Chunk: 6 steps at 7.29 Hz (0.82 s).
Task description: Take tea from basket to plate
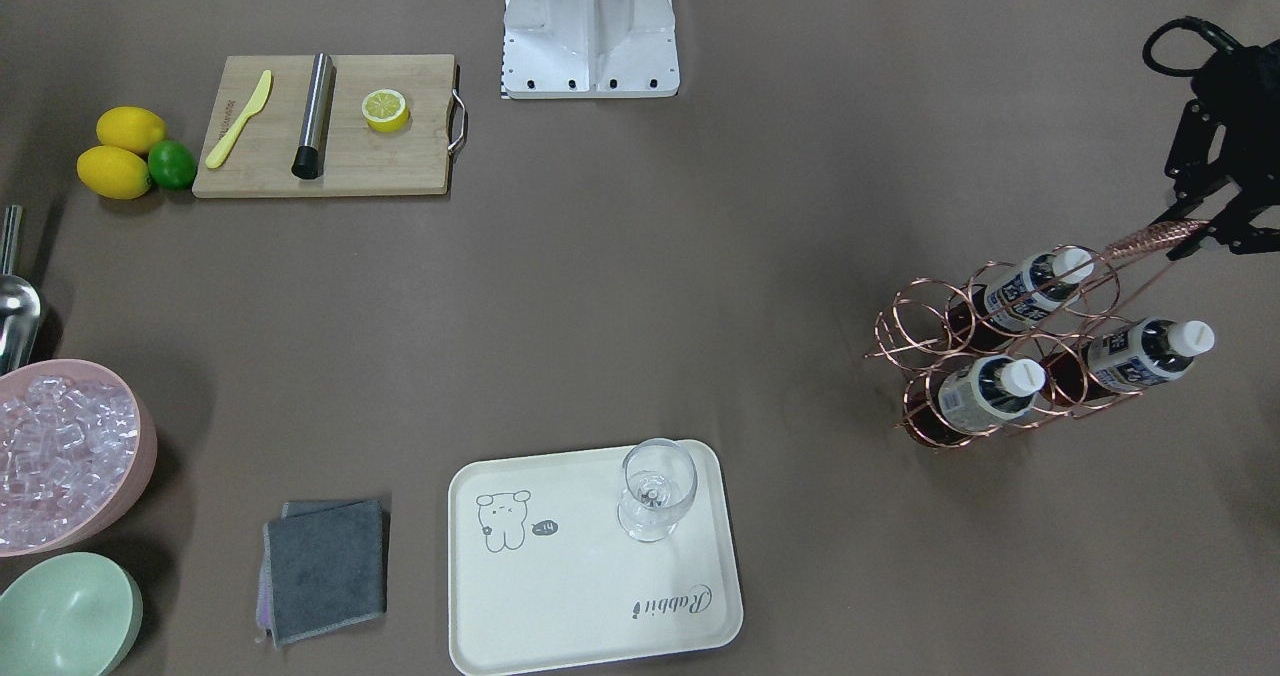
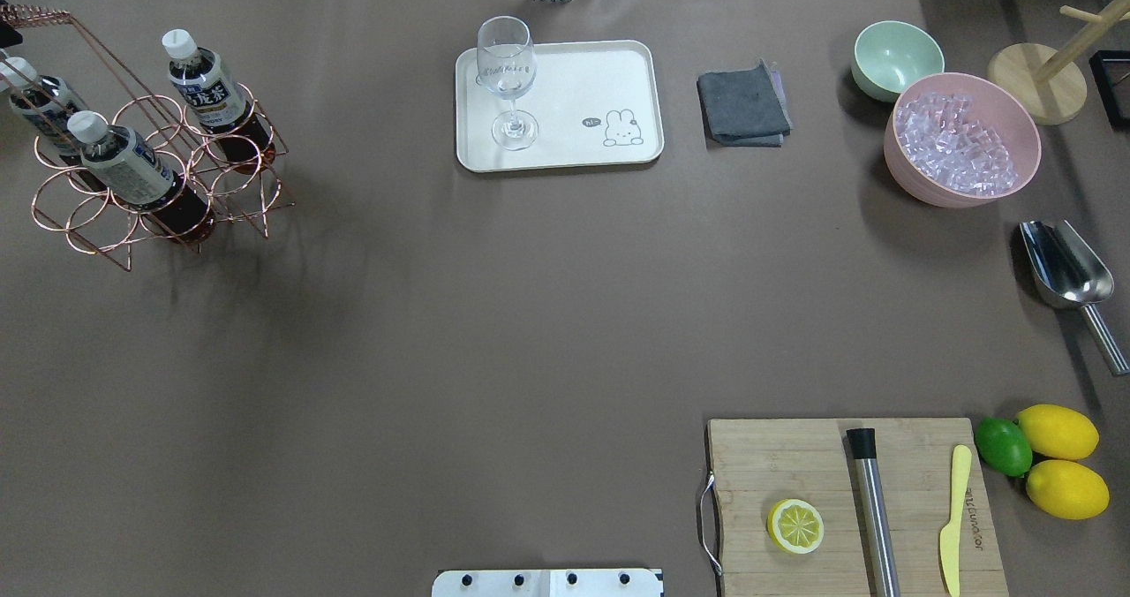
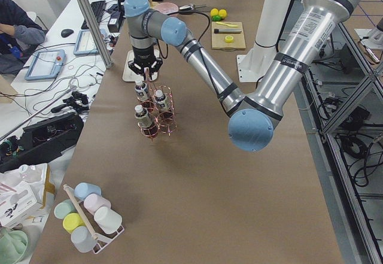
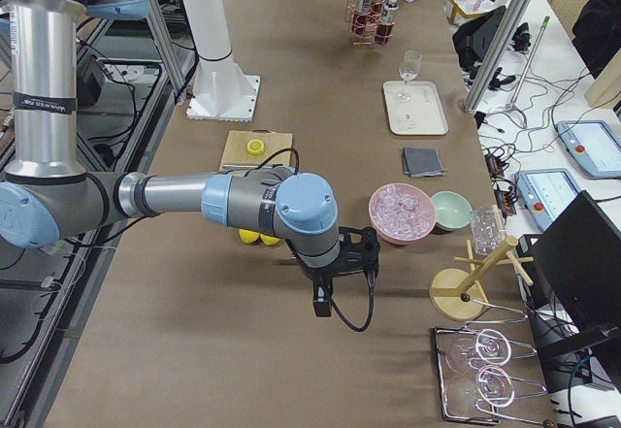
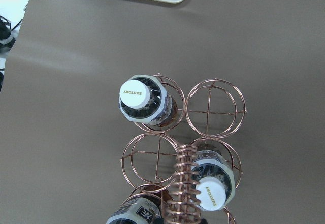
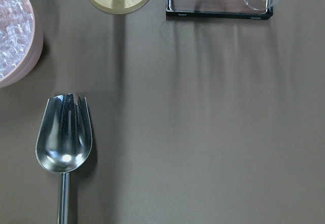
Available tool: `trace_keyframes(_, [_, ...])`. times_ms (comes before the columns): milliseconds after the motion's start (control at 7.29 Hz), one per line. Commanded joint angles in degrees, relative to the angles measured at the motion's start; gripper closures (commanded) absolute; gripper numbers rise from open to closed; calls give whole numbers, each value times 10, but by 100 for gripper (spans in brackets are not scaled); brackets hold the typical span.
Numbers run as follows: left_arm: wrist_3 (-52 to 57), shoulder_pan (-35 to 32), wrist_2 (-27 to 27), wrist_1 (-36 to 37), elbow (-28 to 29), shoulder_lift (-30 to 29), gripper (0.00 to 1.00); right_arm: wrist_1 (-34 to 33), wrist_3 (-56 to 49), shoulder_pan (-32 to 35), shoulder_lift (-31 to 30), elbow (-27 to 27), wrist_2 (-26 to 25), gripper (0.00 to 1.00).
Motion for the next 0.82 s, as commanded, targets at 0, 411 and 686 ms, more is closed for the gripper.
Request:
trace_keyframes(0, [-166,61,-23,2,-48,-19,100,0,0,-6,1,-1,-2,0])
trace_keyframes(411, [-133,115,28,-92,-61,-60,100,0,-8,-11,-12,23,-1,0])
trace_keyframes(686, [-139,169,27,-111,-61,-107,100,0,5,-33,-1,61,4,0])
